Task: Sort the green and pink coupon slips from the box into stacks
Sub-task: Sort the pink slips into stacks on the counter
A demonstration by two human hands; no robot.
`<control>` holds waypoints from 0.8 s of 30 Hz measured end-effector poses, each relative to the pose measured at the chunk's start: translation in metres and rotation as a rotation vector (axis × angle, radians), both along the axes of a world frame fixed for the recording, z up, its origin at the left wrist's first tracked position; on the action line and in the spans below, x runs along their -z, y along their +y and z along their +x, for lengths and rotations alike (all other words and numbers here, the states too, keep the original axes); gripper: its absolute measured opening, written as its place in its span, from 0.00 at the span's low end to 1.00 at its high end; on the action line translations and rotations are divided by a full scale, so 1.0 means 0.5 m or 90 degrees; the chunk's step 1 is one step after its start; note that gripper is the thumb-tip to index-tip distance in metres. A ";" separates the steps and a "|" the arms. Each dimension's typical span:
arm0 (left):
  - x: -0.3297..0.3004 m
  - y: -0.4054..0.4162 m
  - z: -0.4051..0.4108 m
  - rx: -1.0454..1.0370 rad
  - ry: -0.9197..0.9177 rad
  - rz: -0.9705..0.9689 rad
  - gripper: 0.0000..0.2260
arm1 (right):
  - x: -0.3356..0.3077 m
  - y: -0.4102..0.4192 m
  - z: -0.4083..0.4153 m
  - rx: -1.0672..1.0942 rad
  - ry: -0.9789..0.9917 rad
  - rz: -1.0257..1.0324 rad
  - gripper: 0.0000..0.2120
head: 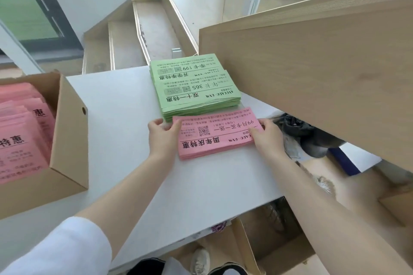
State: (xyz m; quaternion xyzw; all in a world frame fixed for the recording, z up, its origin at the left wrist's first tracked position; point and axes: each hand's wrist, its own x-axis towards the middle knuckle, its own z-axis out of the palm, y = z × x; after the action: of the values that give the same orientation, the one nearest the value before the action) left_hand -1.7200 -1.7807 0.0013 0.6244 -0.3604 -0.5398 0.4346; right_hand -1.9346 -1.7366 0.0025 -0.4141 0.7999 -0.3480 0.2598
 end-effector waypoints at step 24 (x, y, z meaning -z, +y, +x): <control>0.039 0.048 0.004 0.297 -0.376 -0.154 0.41 | 0.007 -0.035 -0.017 -0.099 0.119 0.053 0.17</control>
State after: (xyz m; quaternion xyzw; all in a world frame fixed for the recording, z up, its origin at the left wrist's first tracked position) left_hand -1.7181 -1.7569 -0.0184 0.5982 -0.6631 -0.3751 0.2483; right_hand -1.9430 -1.7542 -0.0010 -0.4943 0.8001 -0.2531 0.2270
